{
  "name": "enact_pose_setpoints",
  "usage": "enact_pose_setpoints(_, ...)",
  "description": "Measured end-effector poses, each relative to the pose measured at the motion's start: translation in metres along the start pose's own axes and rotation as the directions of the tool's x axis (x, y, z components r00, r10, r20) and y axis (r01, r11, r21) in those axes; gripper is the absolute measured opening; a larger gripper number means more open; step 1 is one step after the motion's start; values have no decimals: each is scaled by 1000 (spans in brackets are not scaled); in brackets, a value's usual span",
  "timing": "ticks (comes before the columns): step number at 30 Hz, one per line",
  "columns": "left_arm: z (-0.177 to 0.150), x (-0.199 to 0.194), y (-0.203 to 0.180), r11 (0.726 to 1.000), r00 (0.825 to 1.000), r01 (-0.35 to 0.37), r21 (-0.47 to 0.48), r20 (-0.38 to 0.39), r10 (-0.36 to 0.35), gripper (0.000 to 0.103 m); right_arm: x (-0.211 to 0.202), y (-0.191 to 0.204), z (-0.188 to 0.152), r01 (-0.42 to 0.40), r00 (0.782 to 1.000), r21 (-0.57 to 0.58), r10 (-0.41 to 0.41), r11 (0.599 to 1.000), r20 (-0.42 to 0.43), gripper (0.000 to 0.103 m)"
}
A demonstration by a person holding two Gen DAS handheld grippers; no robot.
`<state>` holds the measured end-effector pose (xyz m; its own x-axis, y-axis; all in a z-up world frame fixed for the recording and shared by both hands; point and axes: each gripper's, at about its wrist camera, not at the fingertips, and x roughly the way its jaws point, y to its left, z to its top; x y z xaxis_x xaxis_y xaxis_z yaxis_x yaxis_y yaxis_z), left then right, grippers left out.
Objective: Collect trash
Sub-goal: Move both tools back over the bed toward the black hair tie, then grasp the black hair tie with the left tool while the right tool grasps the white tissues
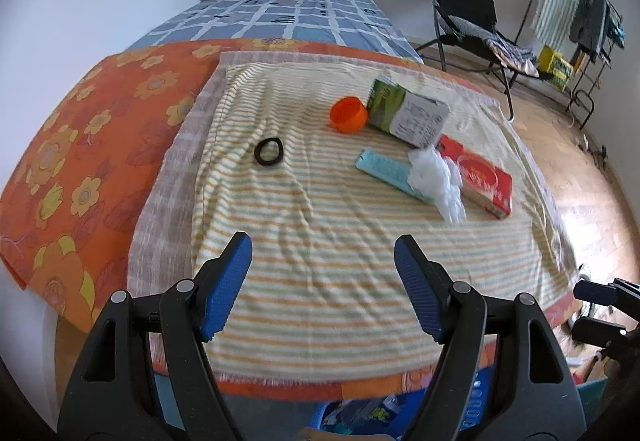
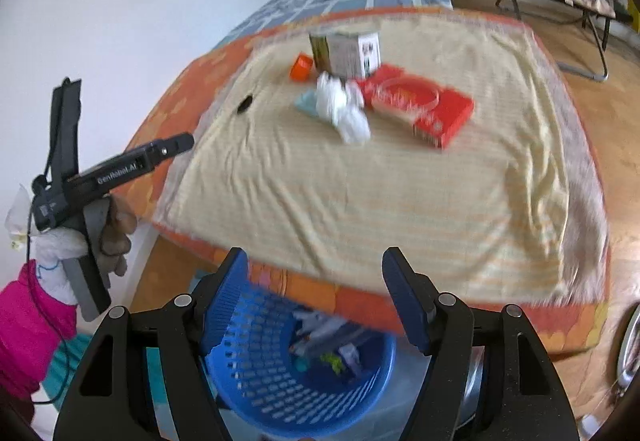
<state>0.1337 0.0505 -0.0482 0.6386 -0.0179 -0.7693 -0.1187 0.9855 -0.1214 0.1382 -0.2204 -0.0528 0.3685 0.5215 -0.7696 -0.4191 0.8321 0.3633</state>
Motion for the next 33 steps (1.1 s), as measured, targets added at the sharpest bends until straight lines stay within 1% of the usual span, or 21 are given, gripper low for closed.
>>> enact_pose_setpoints(4, 21, 12, 18, 998, 1000, 12, -57, -3, -12, 76, 5, 1, 23, -4, 999, 0, 4, 1000, 44, 70)
enact_pose_setpoints(8, 39, 26, 40, 993, 1000, 11, -119, -1, -11, 76, 17, 1, 45, -29, 998, 11, 29, 1000, 61, 70)
enact_pose_setpoints(15, 65, 62, 68, 981, 1000, 6, -195, -27, -11, 76, 56, -8, 74, -42, 999, 41, 41, 998, 24, 70)
enact_pose_setpoints(19, 73, 82, 75, 975, 999, 10, -221, -46, -21, 75, 74, -12, 84, -31, 999, 48, 30, 998, 14, 70)
enact_pose_setpoints(20, 74, 89, 77, 973, 998, 13, -231, -57, -27, 70, 78, -13, 86, -27, 1000, 48, 27, 998, 11, 70)
enact_pose_setpoints(22, 75, 101, 78, 969, 996, 19, -247, -83, -41, 62, 86, -13, 90, -22, 1000, 44, 22, 999, 3, 70)
enact_pose_setpoints(25, 78, 116, 77, 970, 993, 30, -241, -105, -57, 59, 98, -12, 95, -7, 1000, 29, 8, 1000, -8, 70)
enact_pose_setpoints(26, 77, 119, 75, 971, 992, 31, -236, -109, -58, 55, 101, -12, 97, -2, 1000, 25, 2, 1000, -9, 70)
enact_pose_setpoints(28, 77, 126, 72, 973, 991, 34, -227, -119, -62, 51, 108, -11, 99, 16, 1000, 11, -16, 1000, -11, 70)
enact_pose_setpoints(33, 79, 139, 66, 980, 990, 19, -197, -132, -45, 51, 123, -5, 101, 66, 998, -42, -67, 997, -17, 70)
